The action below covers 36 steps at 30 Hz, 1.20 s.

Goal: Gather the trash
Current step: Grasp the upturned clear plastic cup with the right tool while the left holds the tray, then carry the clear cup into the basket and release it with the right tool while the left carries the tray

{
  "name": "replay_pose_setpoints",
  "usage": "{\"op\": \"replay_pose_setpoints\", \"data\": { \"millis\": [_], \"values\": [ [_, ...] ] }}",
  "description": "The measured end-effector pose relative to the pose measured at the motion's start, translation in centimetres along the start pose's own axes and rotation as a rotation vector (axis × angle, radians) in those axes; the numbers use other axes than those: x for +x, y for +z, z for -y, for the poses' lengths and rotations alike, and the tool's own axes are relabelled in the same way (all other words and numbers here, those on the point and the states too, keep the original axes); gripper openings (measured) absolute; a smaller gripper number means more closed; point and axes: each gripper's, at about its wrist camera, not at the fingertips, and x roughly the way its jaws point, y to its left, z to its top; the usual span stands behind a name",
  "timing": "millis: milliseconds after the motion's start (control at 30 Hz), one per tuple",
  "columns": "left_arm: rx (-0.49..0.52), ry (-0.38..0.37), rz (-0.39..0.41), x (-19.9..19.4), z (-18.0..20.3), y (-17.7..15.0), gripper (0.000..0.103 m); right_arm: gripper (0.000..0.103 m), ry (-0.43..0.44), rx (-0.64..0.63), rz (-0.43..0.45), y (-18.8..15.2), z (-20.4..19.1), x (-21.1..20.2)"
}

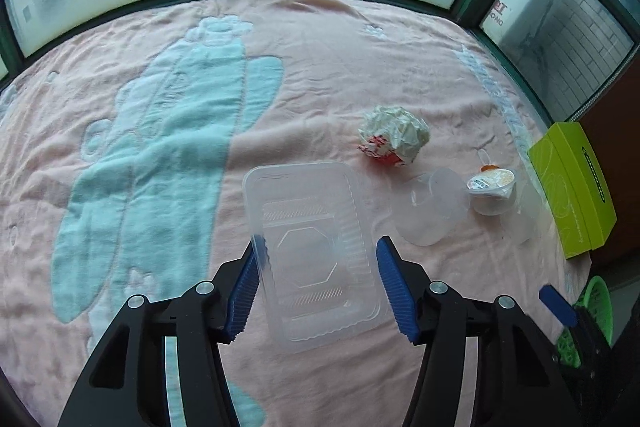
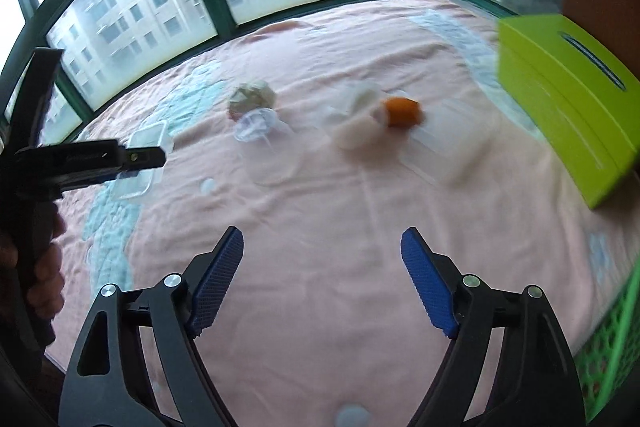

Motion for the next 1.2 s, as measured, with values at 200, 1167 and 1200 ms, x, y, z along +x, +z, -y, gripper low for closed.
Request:
{"op": "replay_pose_setpoints", "data": {
  "millis": [200,1167,1200],
  "values": [
    [-0.044,-0.008,0.014,-0.9,-2.2,-0.8,0.055,0.075,0.034,-0.02,-0.016,2.4,-2.0,3.1],
    [-0.063,0.015,0.039,-2.1,-3.8,-2.7,0.055,0.062,-0.011,-0.039,-0.069,4.7,-3.8,9.4],
    [-0.061,0.013,0.041,-2.1,-3.7,-2.7,0.055,0.062,-0.009,-0.039,-0.064,4.5,-3.8,8.9]
  ]
}}
